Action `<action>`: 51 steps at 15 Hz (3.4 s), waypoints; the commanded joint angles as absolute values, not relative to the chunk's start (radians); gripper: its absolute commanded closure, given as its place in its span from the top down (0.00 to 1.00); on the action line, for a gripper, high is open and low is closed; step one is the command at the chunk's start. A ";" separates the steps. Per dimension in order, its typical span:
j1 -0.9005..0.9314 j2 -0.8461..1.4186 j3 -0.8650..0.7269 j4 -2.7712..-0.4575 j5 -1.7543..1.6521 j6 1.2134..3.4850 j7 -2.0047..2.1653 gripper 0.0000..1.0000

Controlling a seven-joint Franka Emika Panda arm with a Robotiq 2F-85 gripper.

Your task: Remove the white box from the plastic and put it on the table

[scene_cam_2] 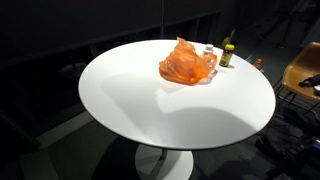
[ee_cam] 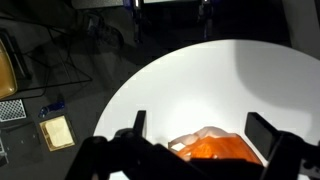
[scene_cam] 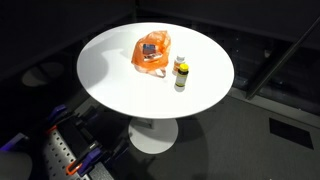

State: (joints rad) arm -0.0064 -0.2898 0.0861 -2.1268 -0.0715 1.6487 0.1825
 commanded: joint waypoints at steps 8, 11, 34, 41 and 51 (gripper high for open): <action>0.007 0.071 0.054 -1.876 -0.040 1.832 0.284 1.00; 0.013 0.117 0.044 -1.866 -0.036 1.919 0.322 1.00; 0.008 0.435 -0.010 -1.769 -0.028 2.110 0.224 1.00; 0.065 0.611 -0.014 -1.607 -0.054 2.081 0.243 1.00; 0.138 0.809 -0.019 -1.416 -0.054 2.068 0.270 1.00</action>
